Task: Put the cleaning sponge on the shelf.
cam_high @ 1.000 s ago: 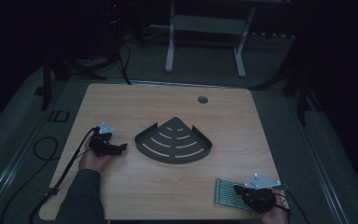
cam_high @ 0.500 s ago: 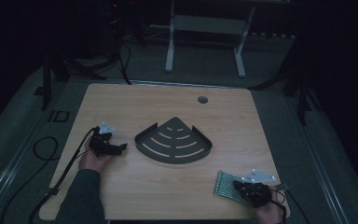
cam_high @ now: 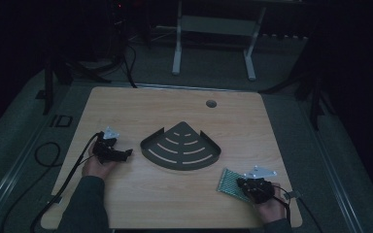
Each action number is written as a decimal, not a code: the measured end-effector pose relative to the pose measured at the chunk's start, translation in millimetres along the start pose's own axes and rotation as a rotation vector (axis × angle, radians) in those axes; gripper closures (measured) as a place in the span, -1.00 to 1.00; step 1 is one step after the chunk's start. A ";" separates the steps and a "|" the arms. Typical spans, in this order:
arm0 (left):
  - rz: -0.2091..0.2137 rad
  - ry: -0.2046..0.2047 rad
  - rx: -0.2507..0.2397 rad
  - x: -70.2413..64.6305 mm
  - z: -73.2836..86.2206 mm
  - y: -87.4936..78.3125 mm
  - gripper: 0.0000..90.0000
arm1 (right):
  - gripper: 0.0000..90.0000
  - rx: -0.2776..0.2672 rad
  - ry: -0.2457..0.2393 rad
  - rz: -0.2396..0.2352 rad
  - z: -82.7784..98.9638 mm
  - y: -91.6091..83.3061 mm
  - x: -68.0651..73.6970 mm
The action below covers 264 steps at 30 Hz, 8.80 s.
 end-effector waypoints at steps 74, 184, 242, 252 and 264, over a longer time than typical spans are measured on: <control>0.000 0.000 0.000 0.0 0.0 0.0 -0.77 | 0.63 0.565 -0.284 -0.218 -68.7 28.5 -32.8; -0.001 -0.002 -0.001 0.0 -0.2 0.2 -0.77 | 0.99 0.430 -0.163 -0.105 -192.5 -14.9 -51.0; -0.001 -0.003 -0.002 0.2 -0.7 0.8 -0.76 | 0.99 0.317 -0.066 -0.124 -231.4 51.4 -29.0; -0.001 -0.002 -0.001 0.2 -0.7 0.8 -0.76 | 0.99 0.316 -0.057 -0.137 -230.9 64.1 -24.6; -0.002 -0.002 -0.001 0.4 -0.8 0.9 -0.76 | 0.99 0.309 -0.043 -0.157 -230.8 73.0 -22.5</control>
Point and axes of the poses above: each handheld gripper's, and its own axes: y roughly forward along the jaws, z roughly out of its underside, x roughly to its left, the point moved 2 cm from there along y, roughly forward along the jaws, and after that the axes turned 14 degrees about -z, right-handed, at the moved point
